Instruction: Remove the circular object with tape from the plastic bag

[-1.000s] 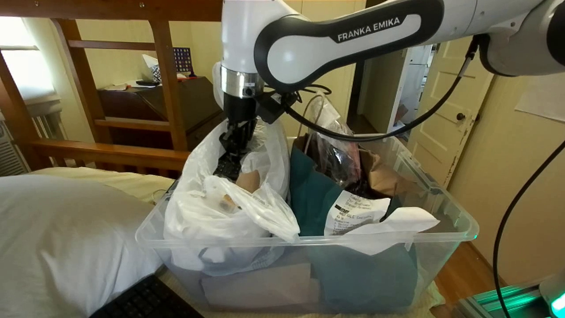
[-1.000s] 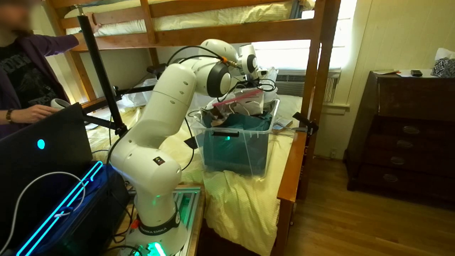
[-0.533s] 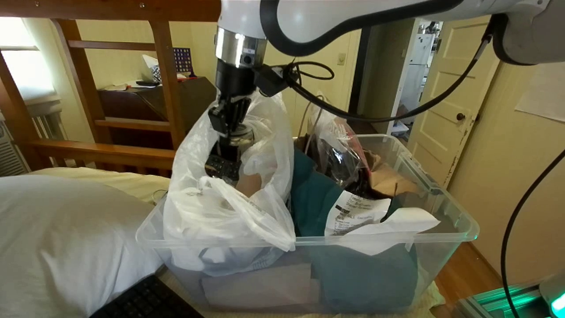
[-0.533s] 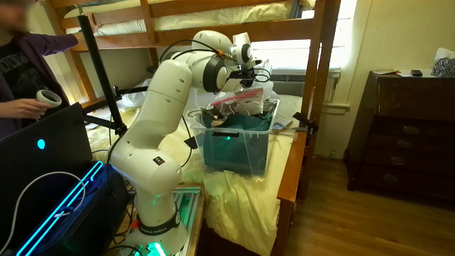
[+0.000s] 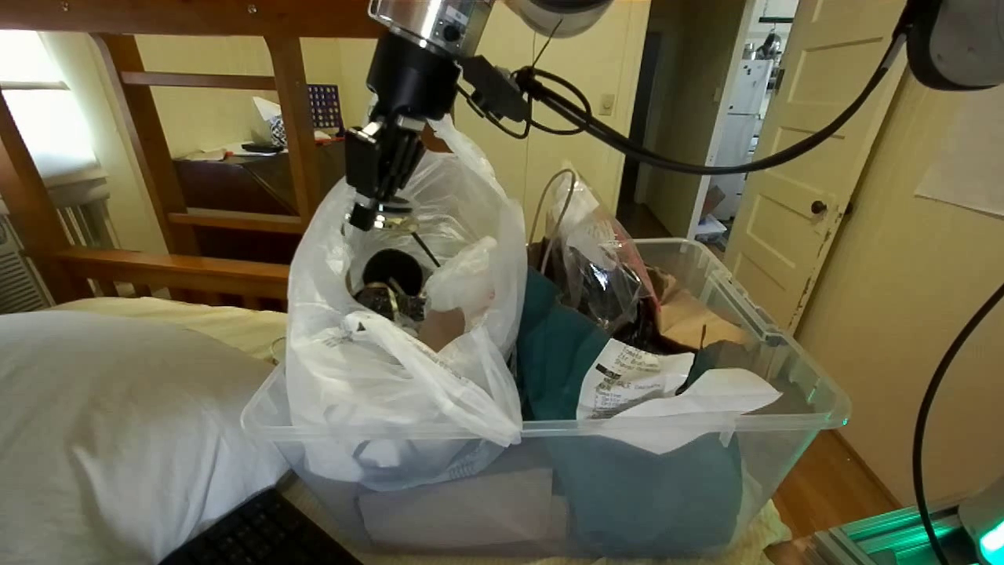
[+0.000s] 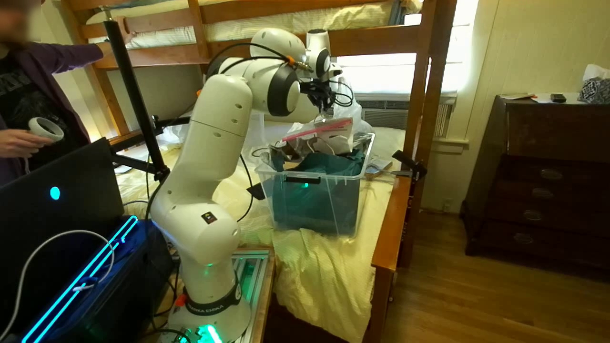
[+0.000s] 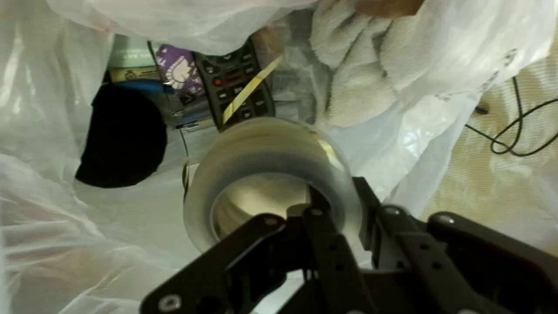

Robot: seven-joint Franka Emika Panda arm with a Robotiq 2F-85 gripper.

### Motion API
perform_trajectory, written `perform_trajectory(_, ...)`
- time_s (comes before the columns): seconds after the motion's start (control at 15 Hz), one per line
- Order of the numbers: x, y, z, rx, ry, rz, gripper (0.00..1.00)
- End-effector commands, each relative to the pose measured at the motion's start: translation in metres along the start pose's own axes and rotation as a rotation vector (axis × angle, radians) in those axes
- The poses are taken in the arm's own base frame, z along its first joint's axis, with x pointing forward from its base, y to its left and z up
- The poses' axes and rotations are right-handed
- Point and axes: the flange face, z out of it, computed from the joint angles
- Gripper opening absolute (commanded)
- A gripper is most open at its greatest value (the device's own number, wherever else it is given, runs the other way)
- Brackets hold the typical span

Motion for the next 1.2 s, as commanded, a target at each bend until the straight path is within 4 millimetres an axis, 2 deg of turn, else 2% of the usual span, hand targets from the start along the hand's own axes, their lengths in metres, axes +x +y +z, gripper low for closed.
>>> perform_trajectory(0.0, -0.015, -0.019, -0.017, 0.088, 0.011, -0.053, 0.05)
perform_trajectory(0.13, -0.018, -0.032, -0.032, 0.099, 0.024, -0.089, 0.05)
perform_trajectory(0.73, -0.042, -0.115, -0.14, 0.063, -0.015, -0.311, 0.05)
perform_trajectory(1.13, -0.049, -0.153, -0.174, 0.039, -0.045, -0.531, 0.05)
